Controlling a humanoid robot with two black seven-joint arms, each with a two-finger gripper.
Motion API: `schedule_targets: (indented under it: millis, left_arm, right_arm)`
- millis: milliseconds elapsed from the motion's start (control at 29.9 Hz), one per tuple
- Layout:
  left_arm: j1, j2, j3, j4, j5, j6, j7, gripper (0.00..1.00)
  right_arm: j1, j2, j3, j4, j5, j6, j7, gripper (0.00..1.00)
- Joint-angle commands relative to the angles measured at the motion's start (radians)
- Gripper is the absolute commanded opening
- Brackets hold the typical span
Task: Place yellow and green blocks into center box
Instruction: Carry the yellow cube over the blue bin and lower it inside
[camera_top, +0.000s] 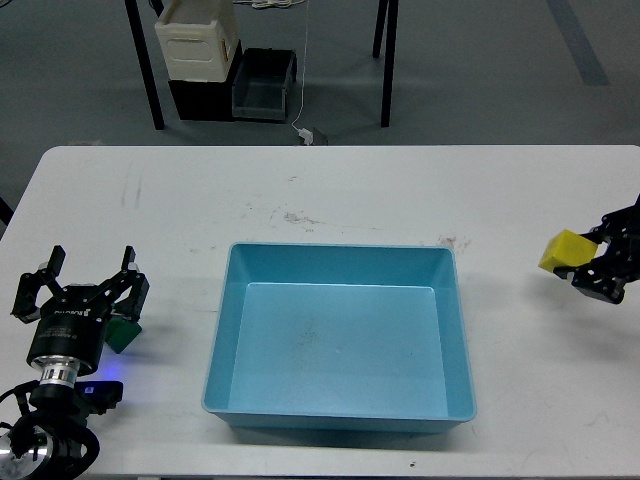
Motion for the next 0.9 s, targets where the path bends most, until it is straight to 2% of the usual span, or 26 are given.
schedule_targets:
  millis: [0,134,334,434,601,869]
  left_arm:
    - [-0.001,0.000,-0.001,0.000,-0.003,0.001,0.000,1.00]
    - [-0.005,0.000,-0.003,0.000,-0.003,0.001,-0.001,1.00]
    - [-0.003,-0.003,-0.006,-0.002,-0.003,0.001,-0.001,1.00]
    - [-0.003,-0.011,-0.009,-0.002,-0.003,0.001,-0.004,1.00]
    - [-0.001,-0.010,-0.015,0.000,-0.003,0.000,-0.040,1.00]
    - [-0.006,-0.008,-0.029,-0.002,-0.003,0.000,-0.041,1.00]
  right_arm:
    - [0.096,0.012,0.011,0.088,0.048,0.009,0.000,0.07]
    - [0.200,0.068,-0.016,0.172,0.126,0.021,0.000,0.07]
    - [0.340,0.194,-0.178,0.239,0.151,0.070,0.000,0.07]
    - [0.346,0.283,-0.231,0.239,0.152,0.076,0.000,0.07]
    - [0.337,0.421,-0.298,0.208,0.155,0.095,0.000,0.08]
    - [0.262,0.573,-0.415,0.124,0.138,0.109,0.000,0.10]
